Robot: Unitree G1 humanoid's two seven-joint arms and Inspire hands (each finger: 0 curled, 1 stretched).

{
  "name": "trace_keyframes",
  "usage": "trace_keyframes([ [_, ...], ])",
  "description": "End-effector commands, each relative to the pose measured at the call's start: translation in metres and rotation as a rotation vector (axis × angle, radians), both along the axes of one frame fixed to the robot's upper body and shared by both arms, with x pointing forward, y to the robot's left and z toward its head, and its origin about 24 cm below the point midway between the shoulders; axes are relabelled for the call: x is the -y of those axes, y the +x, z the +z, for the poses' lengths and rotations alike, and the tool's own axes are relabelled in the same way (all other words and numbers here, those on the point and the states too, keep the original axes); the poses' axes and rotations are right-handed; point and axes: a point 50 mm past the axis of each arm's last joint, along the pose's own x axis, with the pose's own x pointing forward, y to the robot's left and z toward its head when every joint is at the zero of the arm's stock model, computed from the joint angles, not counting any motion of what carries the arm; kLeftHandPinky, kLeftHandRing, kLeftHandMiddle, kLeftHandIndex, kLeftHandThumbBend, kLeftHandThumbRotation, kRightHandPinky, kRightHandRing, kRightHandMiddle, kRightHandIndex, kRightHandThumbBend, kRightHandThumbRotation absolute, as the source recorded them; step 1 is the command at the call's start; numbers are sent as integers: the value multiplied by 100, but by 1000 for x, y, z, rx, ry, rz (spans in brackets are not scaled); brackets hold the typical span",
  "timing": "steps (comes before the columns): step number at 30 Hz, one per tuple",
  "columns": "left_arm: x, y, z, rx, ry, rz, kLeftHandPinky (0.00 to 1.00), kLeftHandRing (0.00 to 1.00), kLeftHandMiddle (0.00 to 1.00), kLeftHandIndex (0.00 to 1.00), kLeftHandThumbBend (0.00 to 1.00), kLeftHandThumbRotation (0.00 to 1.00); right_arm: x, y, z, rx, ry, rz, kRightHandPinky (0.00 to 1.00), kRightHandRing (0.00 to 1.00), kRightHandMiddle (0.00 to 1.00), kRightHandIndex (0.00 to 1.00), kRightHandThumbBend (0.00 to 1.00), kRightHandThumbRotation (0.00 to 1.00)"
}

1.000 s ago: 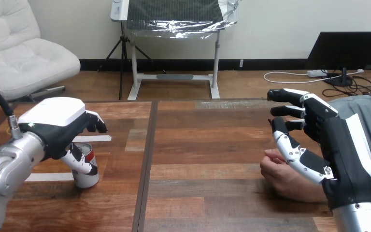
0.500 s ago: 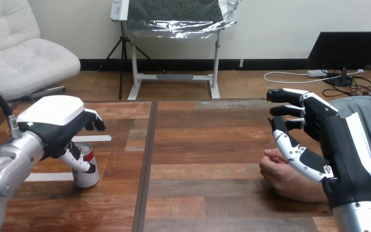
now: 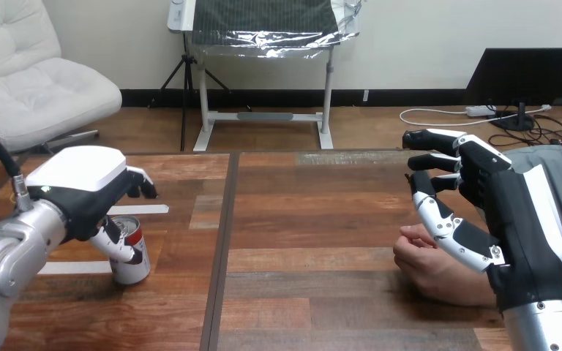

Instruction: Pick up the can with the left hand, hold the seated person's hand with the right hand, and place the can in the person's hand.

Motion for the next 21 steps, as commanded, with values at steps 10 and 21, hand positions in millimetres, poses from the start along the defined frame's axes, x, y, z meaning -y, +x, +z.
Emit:
trace_keyframes([
  [10, -4, 16, 13, 41, 15, 24, 71, 77, 79, 77, 77, 13, 0, 6, 24, 110, -27, 21, 57, 70, 75, 67, 27, 0],
  [21, -6, 20, 7, 24, -10, 40, 70, 78, 80, 78, 80, 11, 1, 6, 25, 108, -39, 22, 57, 71, 74, 67, 27, 0],
])
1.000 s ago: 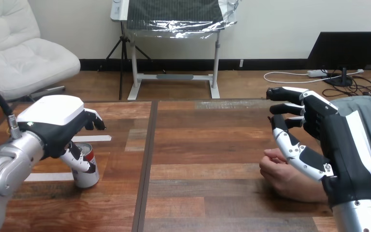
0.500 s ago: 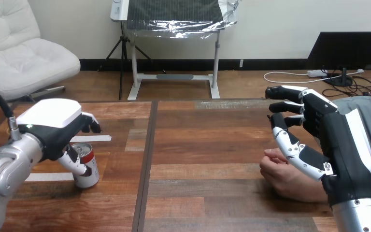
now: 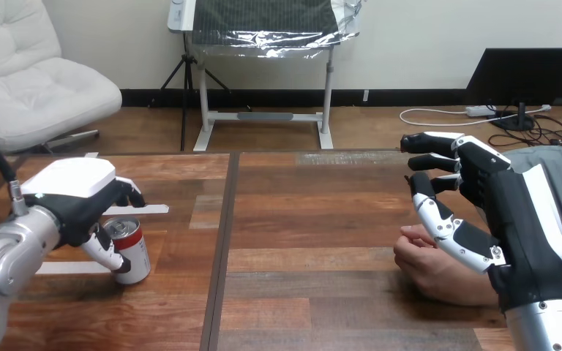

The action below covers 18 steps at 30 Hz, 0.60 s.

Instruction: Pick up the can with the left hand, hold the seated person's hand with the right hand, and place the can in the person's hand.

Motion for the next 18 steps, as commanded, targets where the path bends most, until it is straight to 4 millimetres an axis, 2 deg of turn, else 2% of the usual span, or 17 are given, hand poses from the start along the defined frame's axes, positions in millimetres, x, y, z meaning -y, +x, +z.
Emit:
trace_keyframes([
  [1, 5, 16, 20, 80, -5, -10, 70, 78, 80, 78, 80, 11, -1, 5, 24, 109, -18, 17, 57, 71, 74, 67, 27, 0],
  [18, 9, 21, 16, 41, 29, -1, 67, 77, 83, 79, 80, 11, 0, 5, 25, 101, -42, 25, 58, 72, 73, 66, 28, 0],
])
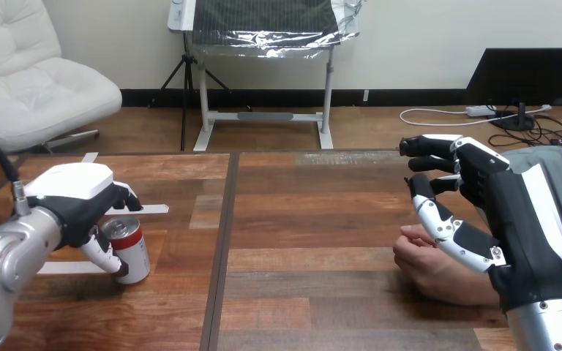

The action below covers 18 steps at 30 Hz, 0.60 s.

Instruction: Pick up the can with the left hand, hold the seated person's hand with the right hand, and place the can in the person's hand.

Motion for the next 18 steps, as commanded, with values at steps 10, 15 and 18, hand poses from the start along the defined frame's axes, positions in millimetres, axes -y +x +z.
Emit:
trace_keyframes([
  [10, 11, 17, 20, 81, 0, -23, 66, 76, 83, 79, 81, 11, 0, 5, 25, 105, -28, 30, 60, 73, 73, 66, 29, 0],
  [15, 11, 18, 19, 80, -1, -27, 65, 75, 83, 79, 81, 11, 0, 5, 25, 104, -30, 34, 60, 73, 73, 66, 29, 0],
  [18, 10, 18, 17, 79, -5, -26, 65, 75, 83, 79, 81, 10, 0, 5, 25, 99, -36, 34, 61, 74, 73, 66, 29, 0],
])
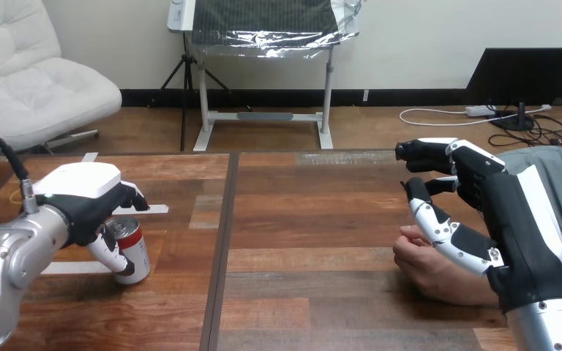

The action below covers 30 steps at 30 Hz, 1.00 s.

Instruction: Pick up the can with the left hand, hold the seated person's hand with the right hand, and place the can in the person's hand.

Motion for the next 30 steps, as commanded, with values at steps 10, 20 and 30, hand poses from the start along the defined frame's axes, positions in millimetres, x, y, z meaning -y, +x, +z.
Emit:
trace_keyframes([
  [10, 5, 14, 16, 83, -10, -11, 64, 75, 83, 78, 80, 12, 1, 4, 26, 113, -26, 18, 63, 74, 73, 65, 30, 0],
  [20, 3, 15, 11, 94, -22, -8, 63, 74, 82, 77, 80, 11, 2, 4, 26, 115, -28, 23, 64, 73, 73, 65, 30, 0],
  [30, 2, 15, 7, 86, -14, 2, 63, 75, 82, 77, 78, 12, 2, 4, 27, 113, -31, 23, 63, 72, 72, 64, 30, 0],
])
